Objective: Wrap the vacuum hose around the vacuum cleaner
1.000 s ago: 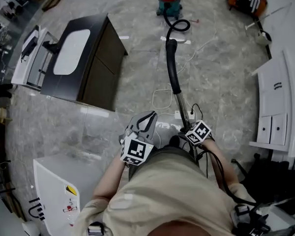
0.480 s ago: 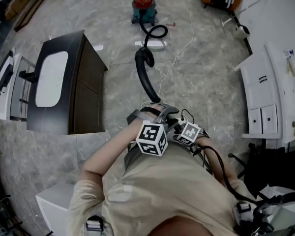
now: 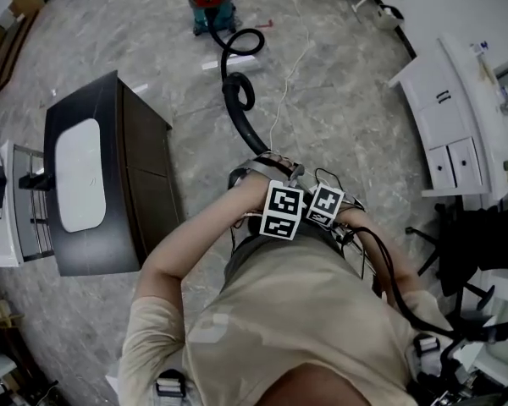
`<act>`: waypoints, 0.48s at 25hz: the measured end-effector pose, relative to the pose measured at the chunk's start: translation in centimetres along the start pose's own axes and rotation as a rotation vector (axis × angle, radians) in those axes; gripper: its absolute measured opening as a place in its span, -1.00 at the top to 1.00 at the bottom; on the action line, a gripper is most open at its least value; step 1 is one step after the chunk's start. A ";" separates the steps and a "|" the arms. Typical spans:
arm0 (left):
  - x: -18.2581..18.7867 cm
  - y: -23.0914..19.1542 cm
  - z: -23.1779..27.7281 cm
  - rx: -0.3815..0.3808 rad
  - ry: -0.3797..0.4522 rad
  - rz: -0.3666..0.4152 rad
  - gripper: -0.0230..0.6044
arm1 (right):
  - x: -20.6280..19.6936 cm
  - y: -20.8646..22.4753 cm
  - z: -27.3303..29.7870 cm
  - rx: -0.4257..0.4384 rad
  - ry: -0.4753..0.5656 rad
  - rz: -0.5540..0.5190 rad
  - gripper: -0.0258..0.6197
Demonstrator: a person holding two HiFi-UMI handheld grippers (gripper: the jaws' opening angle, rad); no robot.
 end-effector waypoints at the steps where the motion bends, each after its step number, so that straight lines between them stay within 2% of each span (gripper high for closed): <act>1: -0.1 -0.9 0.0 0.029 0.010 -0.010 0.45 | 0.4 0.4 0.1 -0.006 -0.006 0.018 0.66; 3: -0.4 -2.1 0.4 0.052 0.001 -0.008 0.45 | 0.9 1.0 0.1 -0.011 -0.019 0.046 0.66; 4: -0.8 -2.2 1.0 0.032 -0.025 0.010 0.45 | 1.0 1.4 0.0 -0.011 -0.026 0.054 0.66; 6: -1.7 -1.7 2.8 -0.027 -0.090 0.079 0.42 | 1.3 2.4 -0.4 -0.009 -0.040 0.055 0.66; 10: -2.3 -2.6 4.7 -0.083 -0.174 0.251 0.38 | 2.1 5.0 -1.5 -0.001 -0.059 0.020 0.66; 11: -2.5 -3.3 4.9 -0.089 -0.181 0.265 0.29 | 2.3 5.7 -1.8 0.001 -0.063 0.008 0.65; 12: -2.8 -3.7 5.2 -0.104 -0.178 0.257 0.08 | 2.5 6.4 -2.1 0.003 -0.067 -0.004 0.65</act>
Point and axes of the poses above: the fingertips, and each gripper's own axes: z forward along the fingers, y to its right, x out of its top, the point moved 2 cm from there along -z, backward along the fingers, and after that the axes turned 8 degrees about z, right-handed, at the moved point
